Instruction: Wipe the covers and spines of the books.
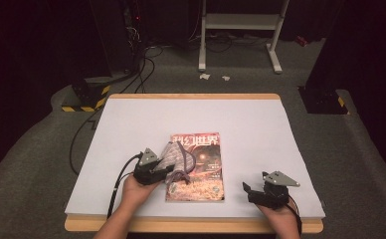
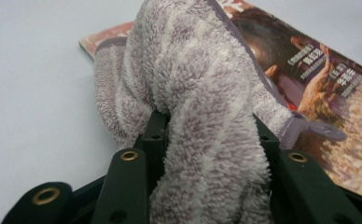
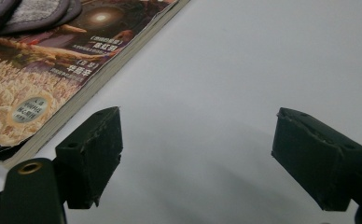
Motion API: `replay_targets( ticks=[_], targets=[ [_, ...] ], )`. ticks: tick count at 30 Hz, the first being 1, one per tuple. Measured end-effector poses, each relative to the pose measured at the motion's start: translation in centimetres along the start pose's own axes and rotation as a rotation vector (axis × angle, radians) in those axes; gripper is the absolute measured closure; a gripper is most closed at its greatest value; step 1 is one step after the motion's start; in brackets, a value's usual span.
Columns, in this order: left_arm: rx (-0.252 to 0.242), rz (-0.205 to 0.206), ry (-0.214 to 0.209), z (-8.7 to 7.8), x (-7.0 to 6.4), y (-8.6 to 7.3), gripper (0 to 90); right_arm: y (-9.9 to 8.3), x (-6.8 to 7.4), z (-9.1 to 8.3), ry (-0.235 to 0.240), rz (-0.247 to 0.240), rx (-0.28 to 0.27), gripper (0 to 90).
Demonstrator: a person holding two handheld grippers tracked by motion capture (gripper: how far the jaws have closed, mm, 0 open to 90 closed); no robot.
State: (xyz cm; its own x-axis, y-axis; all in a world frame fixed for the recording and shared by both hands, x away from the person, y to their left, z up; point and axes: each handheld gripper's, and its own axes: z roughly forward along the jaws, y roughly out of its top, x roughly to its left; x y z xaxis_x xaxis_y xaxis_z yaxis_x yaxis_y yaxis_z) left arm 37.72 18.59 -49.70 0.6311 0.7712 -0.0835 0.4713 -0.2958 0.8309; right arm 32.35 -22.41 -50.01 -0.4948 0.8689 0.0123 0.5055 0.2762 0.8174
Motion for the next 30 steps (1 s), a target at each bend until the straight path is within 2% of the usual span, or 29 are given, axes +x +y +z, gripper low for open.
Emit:
replay_targets(
  ticks=[2,5,9,12,15,17,20,24,30],
  targets=[
    [-0.024,-0.01,-0.001,-0.1,0.3,0.7,60.4,0.0,0.0,-0.1,0.001,0.001,-0.007,16.4],
    [-0.026,-0.005,0.021,0.3,0.8,1.5,60.4,0.0,-0.1,0.0,0.002,0.007,-0.008,16.4],
    [0.007,-0.032,0.036,1.7,2.4,2.4,60.4,0.0,-0.1,0.1,0.005,0.005,-0.005,16.5],
    [0.037,-0.019,0.063,3.0,2.9,2.7,60.2,0.0,-0.2,0.0,0.007,0.01,-0.008,16.6],
    [0.053,-0.029,0.044,4.1,3.0,2.9,60.0,0.0,-0.4,0.0,0.008,0.018,-0.01,16.8],
    [0.06,-0.023,0.042,4.7,2.7,3.4,60.0,0.0,-0.5,-0.1,0.01,0.021,-0.012,16.9],
    [0.082,0.013,0.044,5.8,1.7,4.4,60.0,0.0,-0.4,-0.1,0.013,0.015,-0.014,16.9],
    [0.084,0.041,0.012,7.8,-0.1,5.4,60.0,0.1,-0.2,-0.1,0.023,0.004,-0.012,17.2],
    [0.081,0.053,-0.04,10.3,-3.3,6.7,60.0,0.1,-0.2,0.0,0.035,0.007,-0.014,17.4]
  ],
)
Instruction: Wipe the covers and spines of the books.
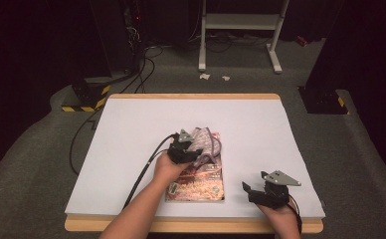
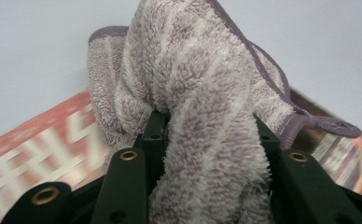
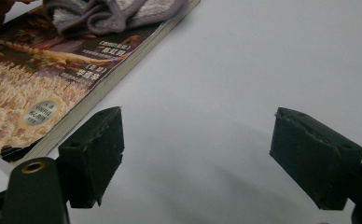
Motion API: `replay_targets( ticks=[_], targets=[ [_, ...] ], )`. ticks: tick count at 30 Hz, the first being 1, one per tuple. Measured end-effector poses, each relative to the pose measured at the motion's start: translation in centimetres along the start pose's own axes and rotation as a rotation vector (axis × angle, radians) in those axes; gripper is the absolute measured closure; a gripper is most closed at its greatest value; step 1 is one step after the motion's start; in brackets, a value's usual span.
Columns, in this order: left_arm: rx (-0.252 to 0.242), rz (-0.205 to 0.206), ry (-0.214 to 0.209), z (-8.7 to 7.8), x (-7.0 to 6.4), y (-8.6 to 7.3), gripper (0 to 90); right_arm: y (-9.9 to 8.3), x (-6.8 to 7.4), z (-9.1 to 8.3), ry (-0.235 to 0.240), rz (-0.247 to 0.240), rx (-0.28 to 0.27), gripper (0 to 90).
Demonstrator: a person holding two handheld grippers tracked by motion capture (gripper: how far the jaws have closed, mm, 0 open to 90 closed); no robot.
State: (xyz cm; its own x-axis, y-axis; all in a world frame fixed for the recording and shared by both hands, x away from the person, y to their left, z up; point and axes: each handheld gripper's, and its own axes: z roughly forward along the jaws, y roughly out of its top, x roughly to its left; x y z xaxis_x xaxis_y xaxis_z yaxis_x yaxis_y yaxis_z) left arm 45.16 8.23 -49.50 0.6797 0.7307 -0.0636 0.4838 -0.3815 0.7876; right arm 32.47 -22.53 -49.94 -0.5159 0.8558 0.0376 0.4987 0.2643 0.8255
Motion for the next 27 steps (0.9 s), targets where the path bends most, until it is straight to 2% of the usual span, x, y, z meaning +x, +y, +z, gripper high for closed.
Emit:
replay_targets(
  ticks=[6,14,18,27],
  targets=[
    [-0.008,0.011,-0.03,1.3,-1.9,0.8,60.0,0.0,-0.1,-0.1,0.0,-0.002,-0.004,17.5],
    [0.0,0.009,-0.033,0.7,-1.1,0.5,60.1,0.0,0.0,0.0,0.001,-0.007,0.004,17.6],
    [-0.003,0.006,-0.011,-0.2,0.0,-0.2,60.1,0.0,0.1,-0.1,-0.004,-0.01,0.002,17.6],
    [-0.024,-0.049,0.073,-4.0,4.4,-3.2,60.4,-0.1,0.0,0.0,-0.01,-0.014,0.008,17.8]
  ],
)
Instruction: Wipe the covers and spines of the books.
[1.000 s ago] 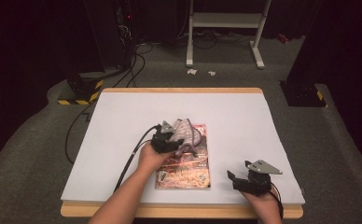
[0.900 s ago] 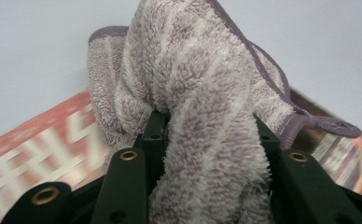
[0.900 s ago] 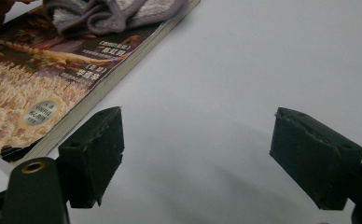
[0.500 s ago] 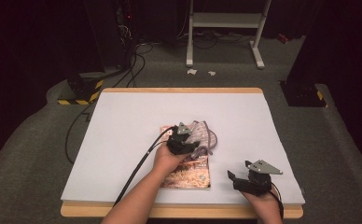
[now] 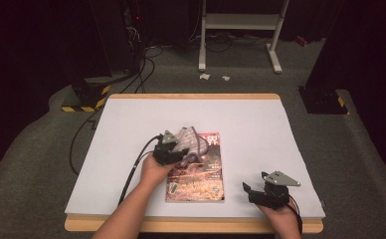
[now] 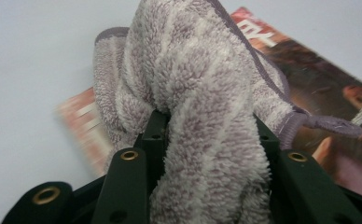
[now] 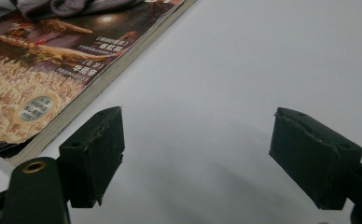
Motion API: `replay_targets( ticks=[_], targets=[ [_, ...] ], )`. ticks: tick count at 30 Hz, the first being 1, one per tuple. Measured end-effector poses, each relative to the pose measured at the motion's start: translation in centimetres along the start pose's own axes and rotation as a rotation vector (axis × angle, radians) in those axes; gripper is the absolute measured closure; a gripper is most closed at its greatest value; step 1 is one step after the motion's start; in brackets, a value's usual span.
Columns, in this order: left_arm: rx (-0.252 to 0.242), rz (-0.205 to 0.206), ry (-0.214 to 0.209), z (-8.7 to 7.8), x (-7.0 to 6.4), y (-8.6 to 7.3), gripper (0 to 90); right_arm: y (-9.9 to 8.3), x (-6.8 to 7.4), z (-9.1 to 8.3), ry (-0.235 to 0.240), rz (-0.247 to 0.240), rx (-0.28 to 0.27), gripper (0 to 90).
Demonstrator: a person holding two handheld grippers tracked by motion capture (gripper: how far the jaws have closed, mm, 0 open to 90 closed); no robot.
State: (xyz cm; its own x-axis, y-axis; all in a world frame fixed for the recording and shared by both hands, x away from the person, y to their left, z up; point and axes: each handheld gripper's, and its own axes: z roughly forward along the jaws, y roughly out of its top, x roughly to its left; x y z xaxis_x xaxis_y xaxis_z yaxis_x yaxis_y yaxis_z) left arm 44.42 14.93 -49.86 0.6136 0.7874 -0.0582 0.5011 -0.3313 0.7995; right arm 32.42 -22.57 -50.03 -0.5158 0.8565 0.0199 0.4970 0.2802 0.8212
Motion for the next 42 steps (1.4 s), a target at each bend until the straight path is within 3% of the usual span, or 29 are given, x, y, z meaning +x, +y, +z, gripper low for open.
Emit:
replay_targets(
  ticks=[7,16,17,19,23,37,39,42],
  targets=[
    [0.011,-0.04,0.038,-2.1,2.6,-1.3,60.4,0.0,0.0,0.1,-0.002,-0.001,0.004,17.9],
    [0.018,-0.048,0.063,-1.5,2.4,-0.9,60.6,0.0,0.1,0.2,-0.001,-0.003,0.009,18.0],
    [0.025,-0.05,0.064,-1.3,2.2,-0.6,60.7,-0.1,0.1,0.2,-0.004,-0.004,0.009,18.0],
    [0.041,-0.015,0.078,-0.9,1.4,0.0,60.9,0.0,0.1,0.2,-0.003,-0.007,0.005,18.0],
    [0.055,0.037,0.062,0.5,-0.4,1.2,60.9,0.0,0.2,0.2,0.001,-0.009,0.003,18.1],
    [0.028,0.076,-0.067,5.2,-6.6,4.0,60.6,0.0,0.2,0.1,0.011,-0.01,-0.004,18.2],
    [0.025,0.083,-0.079,5.5,-7.2,4.2,60.4,0.0,0.2,0.1,0.012,-0.011,-0.003,18.2],
    [0.027,0.075,-0.092,5.7,-7.0,4.2,60.1,0.1,0.2,0.1,0.012,-0.011,-0.004,18.2]
  ],
)
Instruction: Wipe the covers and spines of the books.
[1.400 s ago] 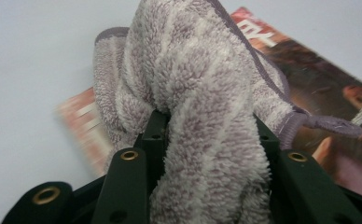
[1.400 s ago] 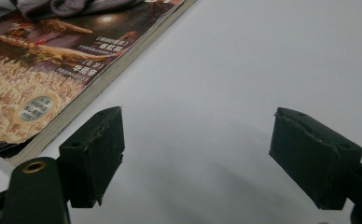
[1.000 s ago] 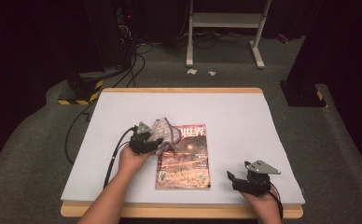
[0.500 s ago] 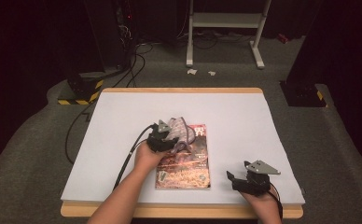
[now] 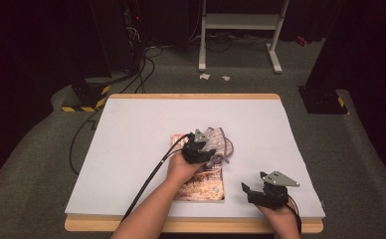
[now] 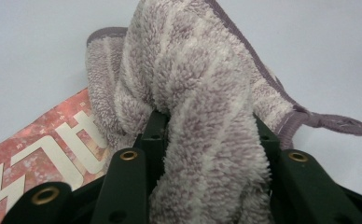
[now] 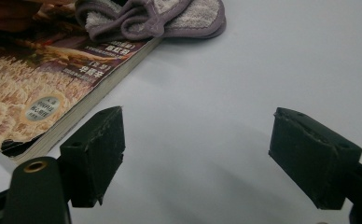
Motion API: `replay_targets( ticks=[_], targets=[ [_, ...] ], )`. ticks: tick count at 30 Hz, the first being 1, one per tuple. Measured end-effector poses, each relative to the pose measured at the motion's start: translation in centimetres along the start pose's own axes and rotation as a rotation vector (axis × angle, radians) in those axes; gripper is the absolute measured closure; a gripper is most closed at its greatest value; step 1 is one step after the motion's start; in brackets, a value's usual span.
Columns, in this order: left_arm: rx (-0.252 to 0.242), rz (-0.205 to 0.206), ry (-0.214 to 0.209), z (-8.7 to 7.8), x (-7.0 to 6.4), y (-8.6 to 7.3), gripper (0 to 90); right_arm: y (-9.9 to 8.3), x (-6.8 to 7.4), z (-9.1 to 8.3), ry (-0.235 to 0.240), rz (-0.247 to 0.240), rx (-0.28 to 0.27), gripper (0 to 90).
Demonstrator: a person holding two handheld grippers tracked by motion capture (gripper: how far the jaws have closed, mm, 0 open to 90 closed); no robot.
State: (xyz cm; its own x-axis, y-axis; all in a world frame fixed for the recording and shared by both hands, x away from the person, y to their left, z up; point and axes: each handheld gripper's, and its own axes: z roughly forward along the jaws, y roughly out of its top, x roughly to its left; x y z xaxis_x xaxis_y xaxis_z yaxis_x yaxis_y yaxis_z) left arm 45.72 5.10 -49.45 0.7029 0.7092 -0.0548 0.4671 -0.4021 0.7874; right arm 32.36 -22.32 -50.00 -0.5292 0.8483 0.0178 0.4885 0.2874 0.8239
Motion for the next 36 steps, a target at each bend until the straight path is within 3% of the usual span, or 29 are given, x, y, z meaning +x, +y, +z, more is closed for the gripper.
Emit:
replay_targets(
  ticks=[4,8,14,19,22,26,32,36],
  targets=[
    [0.001,0.001,0.002,-0.4,0.7,-0.3,60.0,0.0,0.0,0.0,-0.001,-0.002,0.0,18.2],
    [0.001,-0.013,0.033,-1.4,2.1,-1.0,60.0,0.0,0.0,0.0,-0.003,-0.002,0.0,18.2],
    [0.007,-0.054,0.115,-3.8,5.6,-2.6,60.0,0.0,0.0,0.0,-0.004,0.0,0.0,18.3],
    [0.013,-0.112,0.198,-5.8,8.7,-3.7,59.9,0.1,0.1,-0.1,-0.004,-0.002,-0.004,18.3],
    [-0.001,-0.149,0.214,-6.0,9.7,-4.1,59.2,0.0,0.1,-0.1,-0.004,0.001,-0.002,18.3],
    [-0.001,-0.16,0.227,-5.4,9.9,-3.6,59.1,0.1,0.1,-0.1,-0.003,0.001,-0.002,18.3],
    [0.026,-0.117,0.219,-3.7,8.8,-1.9,59.3,0.1,0.0,-0.2,-0.003,0.005,-0.007,18.4],
    [0.025,-0.083,0.177,-1.9,7.4,-0.7,59.4,0.1,0.0,-0.2,0.001,0.006,-0.012,18.4]
  ],
)
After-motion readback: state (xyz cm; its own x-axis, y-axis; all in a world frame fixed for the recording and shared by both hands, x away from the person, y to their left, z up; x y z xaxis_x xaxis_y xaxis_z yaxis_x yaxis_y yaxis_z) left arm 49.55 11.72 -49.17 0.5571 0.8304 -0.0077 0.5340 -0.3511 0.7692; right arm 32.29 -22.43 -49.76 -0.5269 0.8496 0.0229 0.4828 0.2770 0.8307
